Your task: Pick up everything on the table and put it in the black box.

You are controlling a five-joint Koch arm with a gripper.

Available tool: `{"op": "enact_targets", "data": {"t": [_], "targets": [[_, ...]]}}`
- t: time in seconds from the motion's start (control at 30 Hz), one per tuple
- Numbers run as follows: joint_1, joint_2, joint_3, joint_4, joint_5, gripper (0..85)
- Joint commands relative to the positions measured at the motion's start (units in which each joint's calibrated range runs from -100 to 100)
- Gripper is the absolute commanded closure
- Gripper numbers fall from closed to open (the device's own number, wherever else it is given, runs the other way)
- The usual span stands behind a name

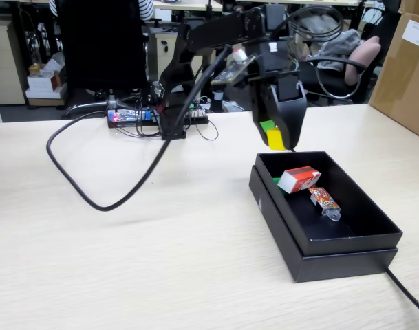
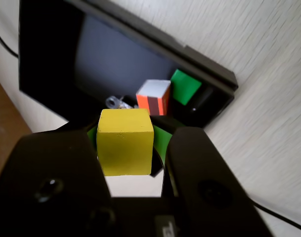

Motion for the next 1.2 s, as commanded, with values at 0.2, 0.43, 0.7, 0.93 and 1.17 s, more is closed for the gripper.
{"op": "enact_targets", "data": {"t": [0.2,0.43,0.7,0.93,1.17], "targets": [[-0.9,5.6,3.7,4.7,0.5,68.0],[-3.1,10.8,2.3,8.0,-0.1,67.8],[-2.9,11.9,-0.5,11.5,0.0,67.8],[-2.1,13.4,-1.3,13.3,0.0,67.8],[-2.6,14.6,-2.2,13.3,-0.5,63.6]]}}
